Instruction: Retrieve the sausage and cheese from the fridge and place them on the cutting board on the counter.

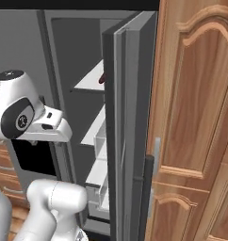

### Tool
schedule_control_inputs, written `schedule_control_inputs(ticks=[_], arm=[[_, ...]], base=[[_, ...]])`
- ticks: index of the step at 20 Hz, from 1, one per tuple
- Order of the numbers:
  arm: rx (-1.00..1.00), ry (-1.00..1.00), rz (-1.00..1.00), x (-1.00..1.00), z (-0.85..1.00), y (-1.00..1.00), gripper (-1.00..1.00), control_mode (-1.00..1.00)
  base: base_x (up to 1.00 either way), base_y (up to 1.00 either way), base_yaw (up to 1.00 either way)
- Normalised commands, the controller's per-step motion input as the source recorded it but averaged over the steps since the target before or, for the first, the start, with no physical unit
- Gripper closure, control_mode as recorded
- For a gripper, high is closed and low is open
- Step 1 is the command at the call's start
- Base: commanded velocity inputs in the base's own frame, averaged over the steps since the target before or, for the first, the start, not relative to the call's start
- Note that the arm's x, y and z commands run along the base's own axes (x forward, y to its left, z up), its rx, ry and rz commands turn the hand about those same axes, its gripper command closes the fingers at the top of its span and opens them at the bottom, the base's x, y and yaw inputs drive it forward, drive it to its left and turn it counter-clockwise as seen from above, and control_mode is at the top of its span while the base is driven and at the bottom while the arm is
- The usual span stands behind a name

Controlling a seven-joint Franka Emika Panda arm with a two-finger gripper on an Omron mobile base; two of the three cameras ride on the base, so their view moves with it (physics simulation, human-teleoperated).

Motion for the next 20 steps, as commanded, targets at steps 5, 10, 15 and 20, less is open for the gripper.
schedule_control_inputs(ticks=[5,10,15,20], arm=[[0.00,0.00,0.00,0.00,0.00,0.00,-1.00,1.00],[0.00,0.00,0.00,0.00,0.00,0.00,-1.00,1.00],[0.00,0.00,0.00,0.00,-0.01,-0.03,-1.00,-1.00],[0.01,0.00,0.00,0.00,0.08,-0.09,-1.00,-1.00]], base=[[0.77,-0.02,0.00],[0.79,-0.11,0.00],[0.42,-0.11,0.00],[0.00,0.00,0.00]])
